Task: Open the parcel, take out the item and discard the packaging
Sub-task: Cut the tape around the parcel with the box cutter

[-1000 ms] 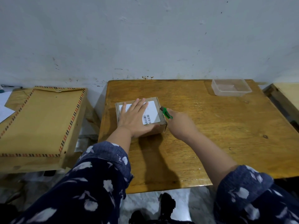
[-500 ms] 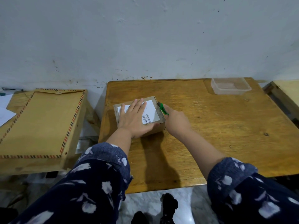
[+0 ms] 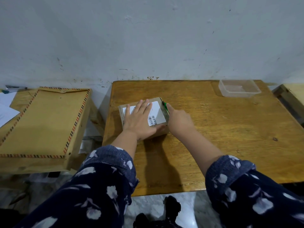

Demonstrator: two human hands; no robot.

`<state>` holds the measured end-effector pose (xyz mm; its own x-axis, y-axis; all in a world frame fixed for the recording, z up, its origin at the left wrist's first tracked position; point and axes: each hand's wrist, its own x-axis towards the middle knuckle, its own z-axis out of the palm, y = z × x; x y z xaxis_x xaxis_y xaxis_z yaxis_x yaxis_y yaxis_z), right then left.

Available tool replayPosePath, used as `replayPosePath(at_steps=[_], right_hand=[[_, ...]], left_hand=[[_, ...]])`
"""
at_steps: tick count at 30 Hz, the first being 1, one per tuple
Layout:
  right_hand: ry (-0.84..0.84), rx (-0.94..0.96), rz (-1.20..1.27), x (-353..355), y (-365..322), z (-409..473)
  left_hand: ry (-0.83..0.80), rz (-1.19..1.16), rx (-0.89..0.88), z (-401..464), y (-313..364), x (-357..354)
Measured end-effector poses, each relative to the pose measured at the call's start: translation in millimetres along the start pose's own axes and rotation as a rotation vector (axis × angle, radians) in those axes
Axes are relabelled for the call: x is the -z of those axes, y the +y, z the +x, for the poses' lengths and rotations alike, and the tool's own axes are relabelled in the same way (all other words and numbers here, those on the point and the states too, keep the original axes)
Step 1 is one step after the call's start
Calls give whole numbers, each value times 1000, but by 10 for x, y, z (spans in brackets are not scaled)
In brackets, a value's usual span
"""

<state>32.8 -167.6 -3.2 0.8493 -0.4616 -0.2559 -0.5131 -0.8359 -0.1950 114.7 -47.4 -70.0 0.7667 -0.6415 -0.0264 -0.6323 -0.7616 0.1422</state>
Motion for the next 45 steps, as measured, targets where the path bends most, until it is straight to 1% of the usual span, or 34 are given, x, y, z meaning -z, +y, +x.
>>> replayPosePath(at_steps=[5, 9, 13, 19, 25, 26, 29, 30, 33, 38, 42, 45], right_hand=[[-38, 5, -4, 85, 43, -91], [-37, 18, -12, 84, 101, -196], [-37, 6, 47, 71, 144, -287], [2, -3, 80, 4, 217, -395], [31, -4, 59, -115, 287, -463], [18, -8, 51, -128, 309, -480], [-109, -28, 43, -293, 432, -646], [-126, -49, 70, -392, 492, -754], [-82, -58, 174, -575, 635, -921], [125, -66, 481, -494, 706, -677], [141, -105, 725, -389, 656, -471], [138, -105, 834, -409, 555, -287]], left_hand=[[9, -8, 5, 13, -5, -18], [12, -4, -6, 2, -8, -27], [19, 9, -12, -6, -9, -28], [23, 2, -19, -4, -16, -24], [4, 7, -9, -15, -6, -1], [-2, 5, -1, -12, -3, 7], [-11, -7, 86, 2, -9, 42], [-18, -8, 106, 7, -16, 54], [-21, -3, 110, 22, -22, 68], [-36, -21, 161, 36, 66, 62], [-69, -70, 203, 100, 228, 80], [-95, -141, 175, 170, 292, 114]])
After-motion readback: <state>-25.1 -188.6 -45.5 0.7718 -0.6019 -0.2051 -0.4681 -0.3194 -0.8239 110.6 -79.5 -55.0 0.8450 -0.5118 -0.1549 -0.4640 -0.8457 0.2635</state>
